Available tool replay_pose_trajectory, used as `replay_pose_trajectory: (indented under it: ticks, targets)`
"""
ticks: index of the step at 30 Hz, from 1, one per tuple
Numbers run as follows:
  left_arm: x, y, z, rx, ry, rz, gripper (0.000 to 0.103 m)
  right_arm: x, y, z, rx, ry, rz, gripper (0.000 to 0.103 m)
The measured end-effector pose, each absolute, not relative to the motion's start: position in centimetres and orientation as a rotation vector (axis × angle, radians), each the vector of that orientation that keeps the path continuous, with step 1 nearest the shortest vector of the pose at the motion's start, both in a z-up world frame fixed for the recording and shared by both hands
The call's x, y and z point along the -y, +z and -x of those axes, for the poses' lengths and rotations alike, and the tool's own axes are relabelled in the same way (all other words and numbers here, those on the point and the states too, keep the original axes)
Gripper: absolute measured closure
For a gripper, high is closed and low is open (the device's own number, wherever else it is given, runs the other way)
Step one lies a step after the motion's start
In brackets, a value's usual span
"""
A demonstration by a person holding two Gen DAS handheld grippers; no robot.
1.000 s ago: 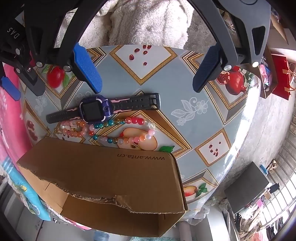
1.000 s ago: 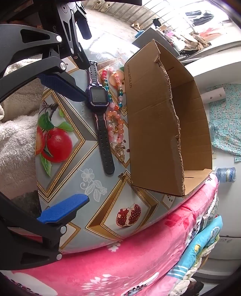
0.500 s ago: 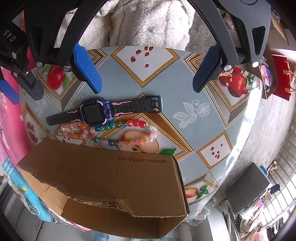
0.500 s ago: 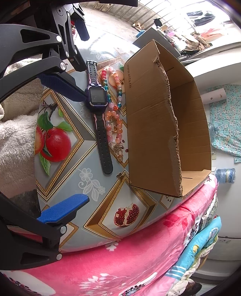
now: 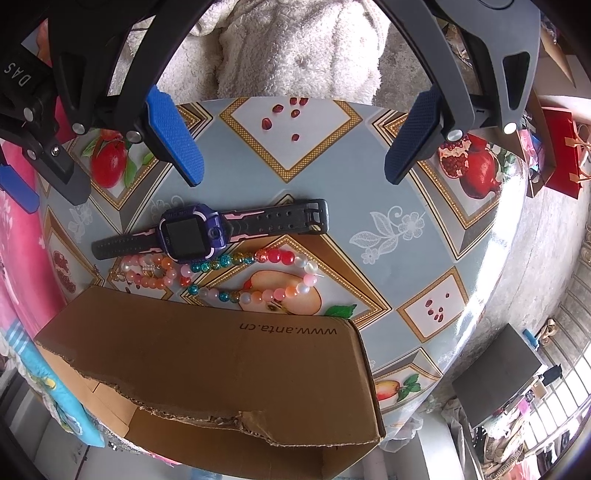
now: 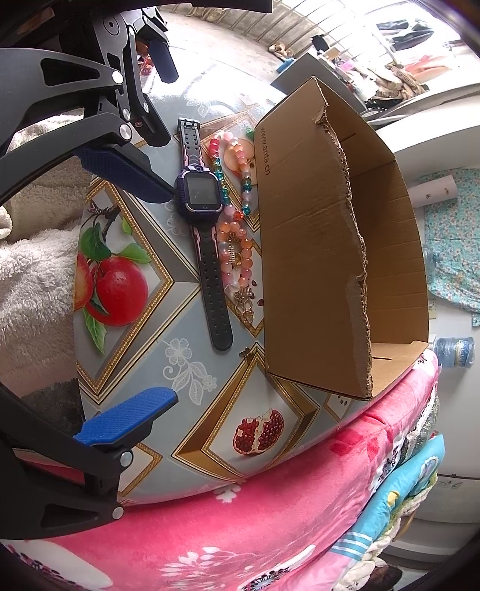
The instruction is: Organize jewelry
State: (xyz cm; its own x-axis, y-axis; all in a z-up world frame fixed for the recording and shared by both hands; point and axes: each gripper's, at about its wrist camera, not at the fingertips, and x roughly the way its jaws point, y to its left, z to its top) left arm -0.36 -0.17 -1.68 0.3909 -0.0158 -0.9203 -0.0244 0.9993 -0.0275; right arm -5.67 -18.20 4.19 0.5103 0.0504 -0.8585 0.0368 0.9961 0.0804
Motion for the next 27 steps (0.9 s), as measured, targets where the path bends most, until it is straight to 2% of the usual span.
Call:
replay_pose_trajectory:
  ticks: [27]
  targets:
    - [0.01,-1.98,0.49,-1.168,0.005,0.041,0.008,18.03,4.22,5.56,-1.050,0.001,-0.083,0.005]
